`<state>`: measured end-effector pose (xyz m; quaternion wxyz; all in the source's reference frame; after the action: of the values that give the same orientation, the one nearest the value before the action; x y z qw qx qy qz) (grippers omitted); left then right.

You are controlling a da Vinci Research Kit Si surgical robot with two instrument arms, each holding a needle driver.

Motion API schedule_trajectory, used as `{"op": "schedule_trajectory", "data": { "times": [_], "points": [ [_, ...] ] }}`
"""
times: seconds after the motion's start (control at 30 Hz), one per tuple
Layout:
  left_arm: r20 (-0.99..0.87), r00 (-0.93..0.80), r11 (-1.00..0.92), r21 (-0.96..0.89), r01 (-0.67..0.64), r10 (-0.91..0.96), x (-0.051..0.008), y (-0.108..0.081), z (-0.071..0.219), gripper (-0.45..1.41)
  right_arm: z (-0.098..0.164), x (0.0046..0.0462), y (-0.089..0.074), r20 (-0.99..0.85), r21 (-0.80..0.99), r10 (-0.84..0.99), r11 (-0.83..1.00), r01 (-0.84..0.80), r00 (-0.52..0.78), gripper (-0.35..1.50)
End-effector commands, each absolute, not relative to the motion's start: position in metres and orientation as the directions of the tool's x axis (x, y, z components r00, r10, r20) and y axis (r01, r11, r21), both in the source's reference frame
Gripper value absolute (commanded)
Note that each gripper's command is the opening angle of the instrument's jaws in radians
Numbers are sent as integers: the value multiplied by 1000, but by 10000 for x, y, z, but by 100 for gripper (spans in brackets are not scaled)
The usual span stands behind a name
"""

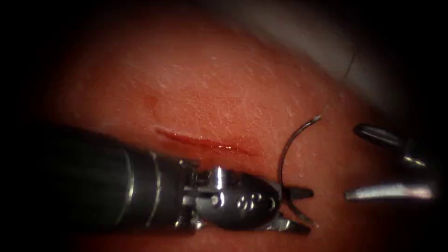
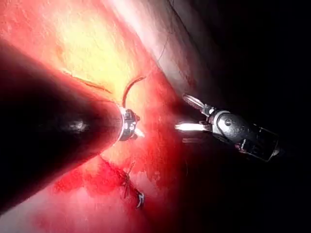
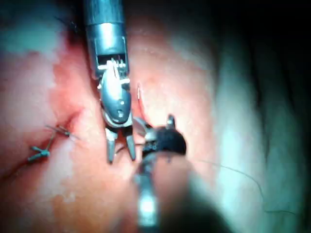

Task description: Wound Closure

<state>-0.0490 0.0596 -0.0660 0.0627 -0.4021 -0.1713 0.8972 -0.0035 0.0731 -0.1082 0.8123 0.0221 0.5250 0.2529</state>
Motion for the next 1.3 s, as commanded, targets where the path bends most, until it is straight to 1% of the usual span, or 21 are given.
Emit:
{"op": "schedule_trajectory", "data": {
  "times": [0.03, 0.07, 0.23, 0.3, 0.33, 0.37, 0.4, 0.43, 0.53, 0.57, 0.6, 0.63, 0.73, 0.77, 0.8, 0.9, 1.0, 1.03, 1.2, 1.27, 1.3],
  "points": [
    [-702, -667, -933, -359, 30, 249, -493, 593, -657, -20, -1078, -29, 733, -843, 300, 432, 872, -387, 320, 91],
    [-702, -668, -935, -354, 27, 247, -492, 592, -658, -35, -1078, -29, 733, -843, 300, 432, 872, -387, 320, 91],
    [-720, -667, -961, -277, 21, 193, -475, 592, -673, -35, -1078, -29, 733, -843, 299, 433, 871, -390, 320, 91],
    [-778, -604, -969, -244, 37, 173, -458, 599, -691, -35, -1077, -29, 734, -837, 306, 444, 864, -399, 320, 91],
    [-809, -567, -972, -229, 60, 155, -449, 603, -699, -35, -1076, -29, 735, -833, 321, 459, 856, -406, 308, 91],
    [-850, -510, -967, -224, 123, 132, -437, 608, -707, -35, -1076, -29, 736, -819, 360, 499, 832, -423, 284, 89],
    [-850, -510, -967, -224, 123, 132, -437, 608, -707, -35, -1076, -29, 736, -819, 360, 499, 832, -423, 284, 89],
    [-880, -457, -955, -233, 183, 127, -427, 611, -712, -35, -1075, -26, 739, -800, 410, 547, 798, -441, 246, 89],
    [-910, -398, -938, -233, 257, 117, -415, 613, -716, -35, -1071, -18, 743, -773, 494, 607, 758, -425, 184, 91],
    [-941, -325, -919, -210, 334, 97, -401, 610, -718, -35, -1068, -8, 747, -726, 578, 672, 711, -400, 146, 93],
    [-941, -325, -919, -210, 334, 97, -401, 610, -718, -35, -1068, -8, 747, -726, 578, 672, 711, -400, 146, 93],
    [-957, -274, -906, -195, 374, 93, -394, 609, -719, -35, -1066, 0, 750, -693, 624, 710, 679, -387, 127, 93],
    [-970, -221, -893, -183, 412, 97, -387, 607, -721, -35, -1062, 12, 756, -642, 690, 762, 624, -367, 88, 93],
    [-979, -180, -882, -165, 442, 93, -384, 607, -723, -35, -1057, 24, 763, -602, 734, 795, 588, -340, 76, 93],
    [-979, -180, -882, -165, 442, 93, -384, 607, -723, -35, -1057, 24, 763, -602, 734, 795, 588, -340, 76, 93],
    [-985, -145, -863, -156, 480, 97, -385, 608, -731, -35, -1040, 43, 763, -489, 821, 871, 475, -316, 41, 89],
    [-988, -125, -859, -141, 492, 90, -385, 608, -740, -35, -1033, 53, 759, -446, 848, 895, 433, -306, 32, 89],
    [-992, -91, -855, -117, 505, 82, -385, 607, -750, -35, -1030, 62, 757, -417, 868, 909, 404, -289, 18, 89],
    [-996, -62, -846, -86, 526, 62, -386, 606, -763, -35, -1027, 74, 754, -363, 902, 932, 351, -253, -3, 89],
    [-998, -44, -839, -62, 541, 46, -389, 600, -768, -35, -1027, 90, 754, -312, 931, 950, 304, -204, -9, 89],
    [-998, -44, -839, -62, 541, 46, -389, 600, -768, -35, -1027, 90, 754, -312, 931, 950, 304, -204, -9, 89]
  ]
}}
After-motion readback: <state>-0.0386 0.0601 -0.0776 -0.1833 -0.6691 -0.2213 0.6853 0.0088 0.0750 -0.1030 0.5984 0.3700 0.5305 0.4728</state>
